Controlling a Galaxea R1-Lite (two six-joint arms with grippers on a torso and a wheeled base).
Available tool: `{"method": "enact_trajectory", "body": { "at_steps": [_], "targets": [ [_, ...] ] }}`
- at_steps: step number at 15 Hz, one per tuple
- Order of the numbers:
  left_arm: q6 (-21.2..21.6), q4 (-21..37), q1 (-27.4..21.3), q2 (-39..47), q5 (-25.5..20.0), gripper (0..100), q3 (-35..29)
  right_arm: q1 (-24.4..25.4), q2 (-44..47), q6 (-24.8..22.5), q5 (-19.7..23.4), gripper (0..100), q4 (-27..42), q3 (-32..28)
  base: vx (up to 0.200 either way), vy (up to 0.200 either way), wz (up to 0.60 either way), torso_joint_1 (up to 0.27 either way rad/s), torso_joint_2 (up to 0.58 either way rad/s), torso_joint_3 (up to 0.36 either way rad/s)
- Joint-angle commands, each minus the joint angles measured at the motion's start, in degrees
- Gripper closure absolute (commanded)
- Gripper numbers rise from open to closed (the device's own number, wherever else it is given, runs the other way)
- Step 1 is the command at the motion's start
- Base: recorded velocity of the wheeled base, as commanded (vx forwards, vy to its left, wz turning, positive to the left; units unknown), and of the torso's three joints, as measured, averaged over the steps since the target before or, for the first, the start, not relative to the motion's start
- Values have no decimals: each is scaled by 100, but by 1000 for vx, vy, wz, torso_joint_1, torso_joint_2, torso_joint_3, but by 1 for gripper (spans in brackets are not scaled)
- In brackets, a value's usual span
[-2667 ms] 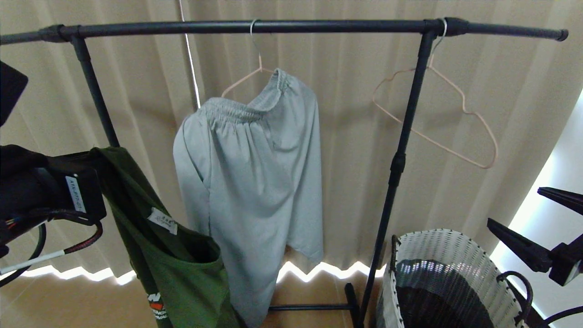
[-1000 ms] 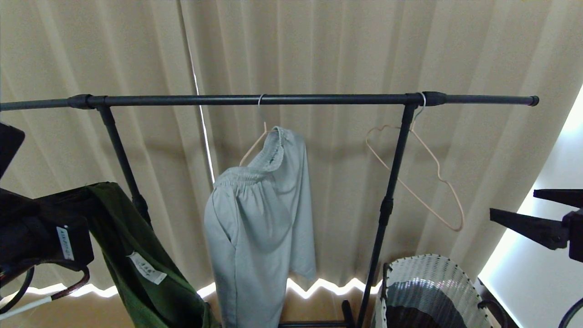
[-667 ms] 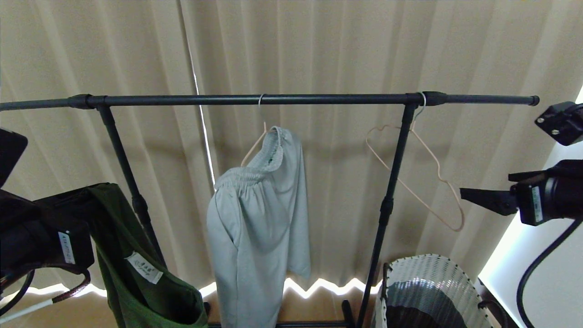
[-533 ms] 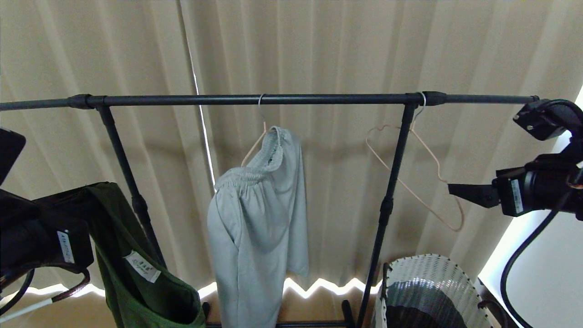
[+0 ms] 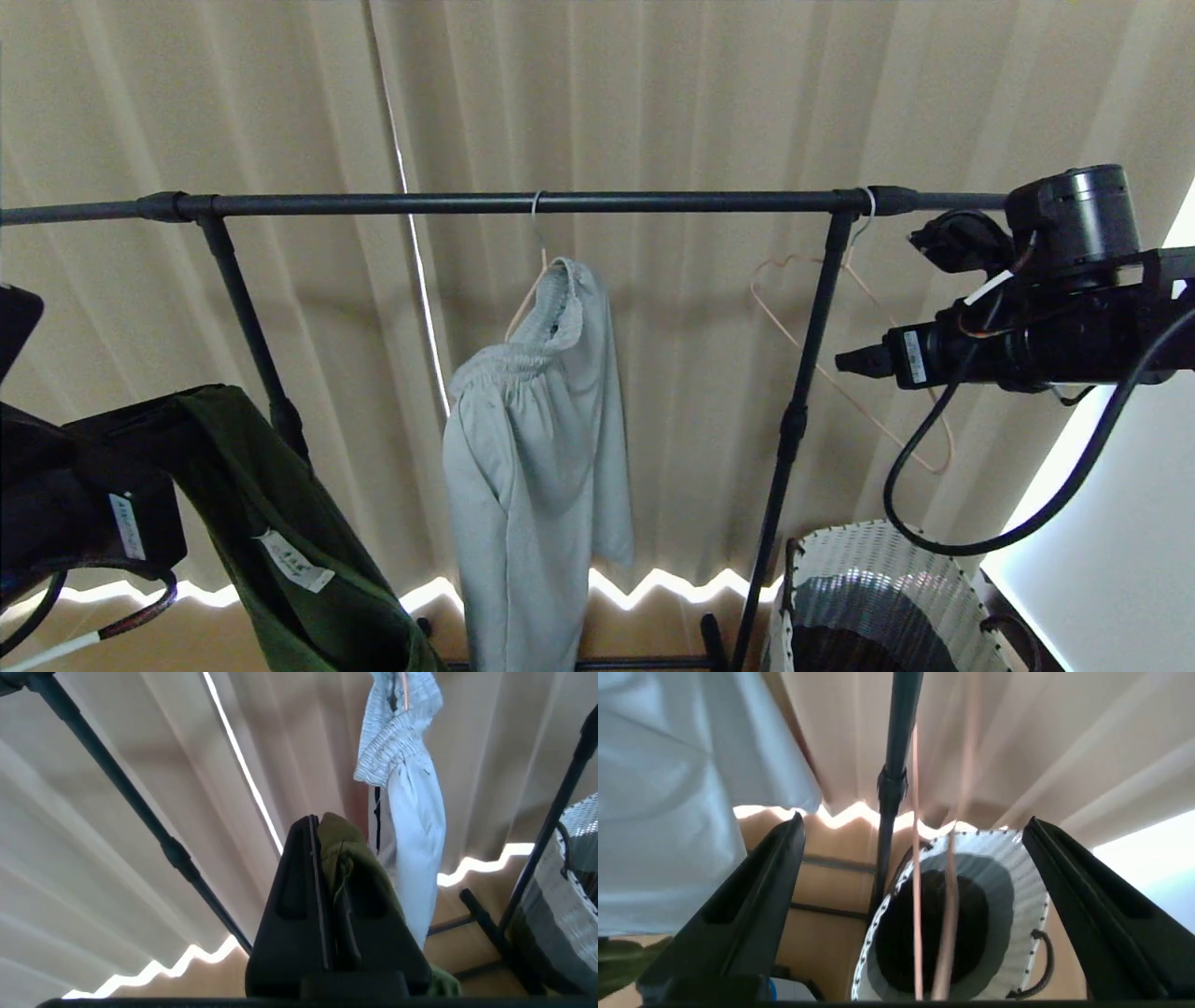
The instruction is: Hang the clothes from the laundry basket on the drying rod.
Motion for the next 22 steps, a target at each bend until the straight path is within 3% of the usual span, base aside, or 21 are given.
{"method": "enact_trajectory", "body": {
  "at_steps": [1,8,9,22],
  "targets": [
    [3,-2,0,-12,-7,100,7,-31,475,8,-26,0,-116,-155,0,0,0,0,0,0],
    [3,7,-9,-126,-7,100,51,-58,554,43,-158,0,-274,-146,0,0,0,0,0,0],
    [3,7,-9,-126,-7,100,51,-58,545,43,-158,100,-274,-146,0,0,0,0,0,0],
    [12,7,0,-161,10,100,60,-339,-96,43,-368,100,-274,-111,0,0,0,0,0,0]
  ]
}}
